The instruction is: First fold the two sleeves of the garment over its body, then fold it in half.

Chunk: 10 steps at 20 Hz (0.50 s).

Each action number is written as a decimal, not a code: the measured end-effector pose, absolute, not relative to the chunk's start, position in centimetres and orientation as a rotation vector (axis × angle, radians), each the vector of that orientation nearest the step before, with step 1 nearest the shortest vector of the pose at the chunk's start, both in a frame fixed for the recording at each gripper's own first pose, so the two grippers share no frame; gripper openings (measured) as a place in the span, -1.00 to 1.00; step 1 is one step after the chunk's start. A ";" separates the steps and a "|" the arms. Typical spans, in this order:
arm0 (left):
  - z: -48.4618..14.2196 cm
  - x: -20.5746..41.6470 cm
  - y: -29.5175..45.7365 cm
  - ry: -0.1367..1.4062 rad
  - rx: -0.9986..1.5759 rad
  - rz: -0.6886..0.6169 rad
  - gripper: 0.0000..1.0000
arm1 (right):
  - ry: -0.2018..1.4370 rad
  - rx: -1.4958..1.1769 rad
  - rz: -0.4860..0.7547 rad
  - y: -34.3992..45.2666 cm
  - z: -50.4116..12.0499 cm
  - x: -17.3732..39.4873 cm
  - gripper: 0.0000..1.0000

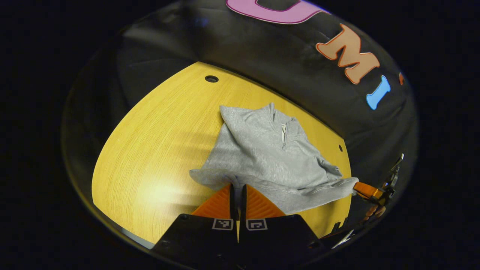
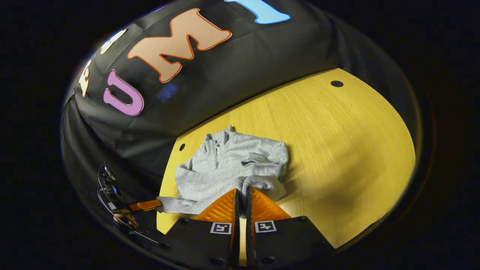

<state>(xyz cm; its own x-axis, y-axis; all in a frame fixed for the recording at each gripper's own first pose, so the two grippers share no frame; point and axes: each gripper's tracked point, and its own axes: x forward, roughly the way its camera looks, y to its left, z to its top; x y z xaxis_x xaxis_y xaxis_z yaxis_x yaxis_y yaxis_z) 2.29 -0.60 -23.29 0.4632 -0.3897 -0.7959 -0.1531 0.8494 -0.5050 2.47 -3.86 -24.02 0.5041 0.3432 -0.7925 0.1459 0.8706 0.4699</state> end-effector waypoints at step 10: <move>-29.7 7.9 -2.1 1.240 -0.570 -0.114 -1.00 | 1.144 0.464 0.016 -3.6 -32.7 7.9 -0.82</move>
<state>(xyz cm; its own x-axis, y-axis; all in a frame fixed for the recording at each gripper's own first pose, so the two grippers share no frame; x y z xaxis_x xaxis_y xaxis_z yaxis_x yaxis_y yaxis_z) 7.93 -2.07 -29.68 0.3384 -0.3828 -0.8596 -0.2202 0.8559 -0.4679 7.94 -3.58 -32.69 0.4249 0.2453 -0.8714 0.2210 0.9054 0.3626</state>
